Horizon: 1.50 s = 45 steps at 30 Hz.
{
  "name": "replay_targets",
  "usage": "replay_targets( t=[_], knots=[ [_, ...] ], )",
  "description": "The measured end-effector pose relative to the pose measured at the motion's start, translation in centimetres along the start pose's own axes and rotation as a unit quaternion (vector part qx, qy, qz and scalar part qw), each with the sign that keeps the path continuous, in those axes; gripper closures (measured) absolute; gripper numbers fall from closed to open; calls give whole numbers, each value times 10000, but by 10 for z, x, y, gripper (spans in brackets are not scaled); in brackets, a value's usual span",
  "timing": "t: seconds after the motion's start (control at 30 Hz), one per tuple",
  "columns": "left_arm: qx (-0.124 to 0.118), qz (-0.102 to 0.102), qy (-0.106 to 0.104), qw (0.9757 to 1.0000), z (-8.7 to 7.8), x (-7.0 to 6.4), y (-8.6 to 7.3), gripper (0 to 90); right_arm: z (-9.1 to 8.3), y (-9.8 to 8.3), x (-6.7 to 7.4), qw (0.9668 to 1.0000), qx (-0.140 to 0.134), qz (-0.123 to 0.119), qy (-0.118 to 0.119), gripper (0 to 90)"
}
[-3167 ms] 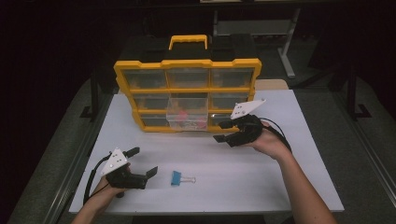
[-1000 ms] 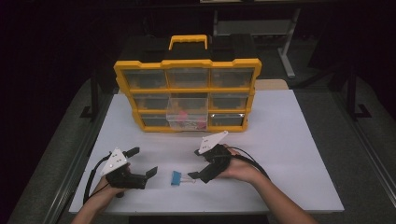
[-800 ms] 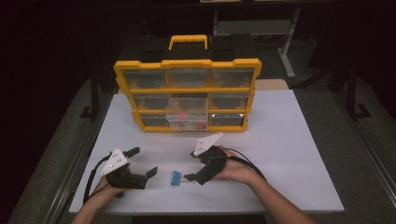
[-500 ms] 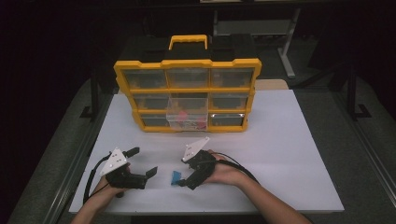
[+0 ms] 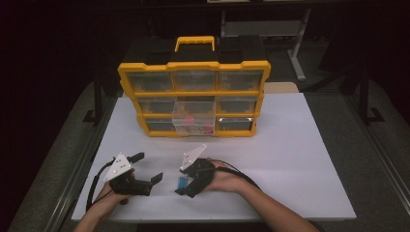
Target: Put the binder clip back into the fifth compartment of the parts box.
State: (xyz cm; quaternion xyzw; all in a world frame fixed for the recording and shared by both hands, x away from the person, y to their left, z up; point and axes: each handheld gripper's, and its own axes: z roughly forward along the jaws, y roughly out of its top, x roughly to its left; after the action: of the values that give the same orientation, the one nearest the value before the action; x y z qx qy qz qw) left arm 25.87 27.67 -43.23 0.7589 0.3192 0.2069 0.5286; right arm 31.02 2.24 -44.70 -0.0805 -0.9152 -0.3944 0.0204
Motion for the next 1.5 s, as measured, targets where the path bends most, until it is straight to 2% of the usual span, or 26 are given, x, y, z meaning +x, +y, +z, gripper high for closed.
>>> replay_targets(
  t=[0.17,0.3,0.47,0.83,1.23,1.3,1.4,1.5],
  knots=[
    [-3,5,1,10000,1,0,0,0,3,0,0,9999,41,-46,-94,297],
    [-51,-52,4,10000,0,0,0,0,6,3,1,9999,60,-124,-47,324],
    [-19,-14,20,10000,-1,1,0,0,9,4,3,9996,140,-224,-88,355],
    [-33,-46,13,10000,0,0,0,0,8,3,5,9990,164,-369,-165,474],
    [-21,4,19,10000,-1,1,0,0,5,4,3,9994,200,-295,0,487],
    [-24,15,19,10000,-1,1,1,0,4,4,3,9996,201,-197,39,487],
    [-16,4,21,10000,-1,1,0,0,2,4,2,9996,144,-238,79,487],
    [-25,3,13,10000,-1,1,0,0,-1,5,1,9998,125,-135,97,488]
  ],
)
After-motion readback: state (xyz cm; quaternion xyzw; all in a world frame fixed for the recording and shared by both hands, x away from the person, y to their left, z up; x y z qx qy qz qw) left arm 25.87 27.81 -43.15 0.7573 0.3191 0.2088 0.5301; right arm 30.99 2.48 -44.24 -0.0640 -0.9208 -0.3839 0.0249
